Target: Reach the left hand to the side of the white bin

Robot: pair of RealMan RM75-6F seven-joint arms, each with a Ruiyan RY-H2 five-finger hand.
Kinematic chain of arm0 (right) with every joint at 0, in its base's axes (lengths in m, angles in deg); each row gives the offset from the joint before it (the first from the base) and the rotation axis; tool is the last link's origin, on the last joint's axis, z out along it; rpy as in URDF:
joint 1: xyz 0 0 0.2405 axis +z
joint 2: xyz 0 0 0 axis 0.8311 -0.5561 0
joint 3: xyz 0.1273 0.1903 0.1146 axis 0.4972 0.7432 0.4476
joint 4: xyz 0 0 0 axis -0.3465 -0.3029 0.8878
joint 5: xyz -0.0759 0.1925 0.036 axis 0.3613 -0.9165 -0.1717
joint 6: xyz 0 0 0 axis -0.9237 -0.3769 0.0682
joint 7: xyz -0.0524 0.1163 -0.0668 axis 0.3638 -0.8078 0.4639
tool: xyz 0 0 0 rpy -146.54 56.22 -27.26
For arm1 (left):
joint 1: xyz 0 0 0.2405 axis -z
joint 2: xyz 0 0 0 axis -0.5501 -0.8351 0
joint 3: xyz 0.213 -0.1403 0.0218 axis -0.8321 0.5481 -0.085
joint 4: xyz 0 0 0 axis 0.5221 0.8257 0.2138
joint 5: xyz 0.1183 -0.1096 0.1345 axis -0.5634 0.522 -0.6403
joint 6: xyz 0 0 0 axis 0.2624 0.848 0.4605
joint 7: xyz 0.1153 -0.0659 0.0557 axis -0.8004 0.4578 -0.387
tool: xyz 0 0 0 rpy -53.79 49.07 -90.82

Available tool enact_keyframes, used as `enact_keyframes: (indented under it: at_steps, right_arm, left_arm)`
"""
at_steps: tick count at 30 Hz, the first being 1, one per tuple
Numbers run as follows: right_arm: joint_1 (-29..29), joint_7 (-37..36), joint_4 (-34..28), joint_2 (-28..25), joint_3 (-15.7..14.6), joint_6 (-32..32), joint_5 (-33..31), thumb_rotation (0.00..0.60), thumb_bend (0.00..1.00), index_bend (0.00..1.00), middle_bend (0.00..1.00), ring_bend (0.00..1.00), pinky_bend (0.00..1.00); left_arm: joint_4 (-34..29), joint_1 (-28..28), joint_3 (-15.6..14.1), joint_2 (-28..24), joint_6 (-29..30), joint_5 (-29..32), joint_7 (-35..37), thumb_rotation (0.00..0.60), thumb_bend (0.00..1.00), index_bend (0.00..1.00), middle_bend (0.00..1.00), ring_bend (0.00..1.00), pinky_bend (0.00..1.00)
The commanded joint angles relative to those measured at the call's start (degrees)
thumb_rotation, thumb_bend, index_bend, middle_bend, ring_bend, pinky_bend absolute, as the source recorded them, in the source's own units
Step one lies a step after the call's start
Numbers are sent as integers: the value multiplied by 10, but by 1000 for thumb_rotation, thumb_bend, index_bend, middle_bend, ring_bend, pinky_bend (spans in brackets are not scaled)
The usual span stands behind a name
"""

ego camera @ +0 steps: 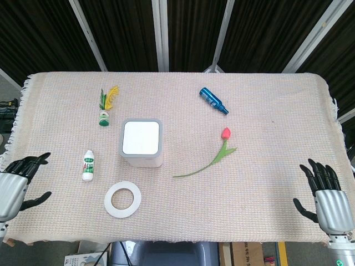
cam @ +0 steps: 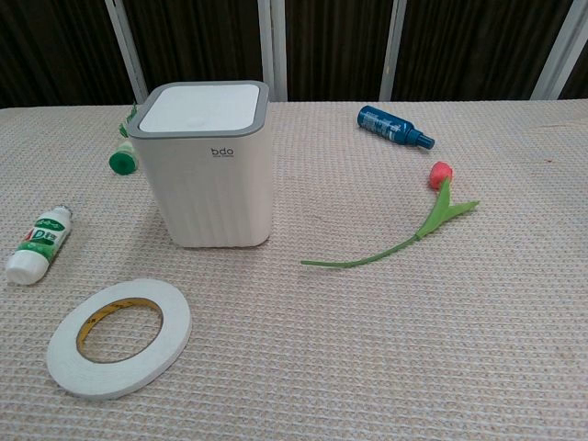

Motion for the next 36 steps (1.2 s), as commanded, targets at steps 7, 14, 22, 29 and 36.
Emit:
enact_keyframes:
  at_steps: [7, 14, 22, 29, 36]
  right_arm:
    - [1, 7, 0, 3, 0, -4, -1, 600, 268, 138, 19, 0, 28]
    - [2, 14, -1, 4, 0, -9, -5, 600, 268, 138, 19, 0, 28]
    - [3, 7, 1, 3, 2, -10, -9, 600, 268, 138, 19, 0, 28]
    - [2, 0, 2, -1, 5, -7, -13, 600, 268, 138, 19, 0, 28]
    - [0, -6, 3, -3, 7, -2, -15, 600, 268, 138, 19, 0, 28]
  left_arm:
    - [-102, 137, 75, -17, -160, 92, -127, 600, 461, 155, 667, 549, 567]
    - [-137, 199, 91, 35, -215, 163, -254, 600, 704, 169, 824, 685, 637]
    - [-160, 252, 88, 89, -233, 260, -399, 600, 763, 173, 852, 708, 646]
    - [-159, 296, 90, 141, -225, 349, -479, 600, 763, 193, 857, 708, 646]
    - [-148, 340, 78, 182, -208, 424, -544, 600, 762, 197, 860, 713, 646]
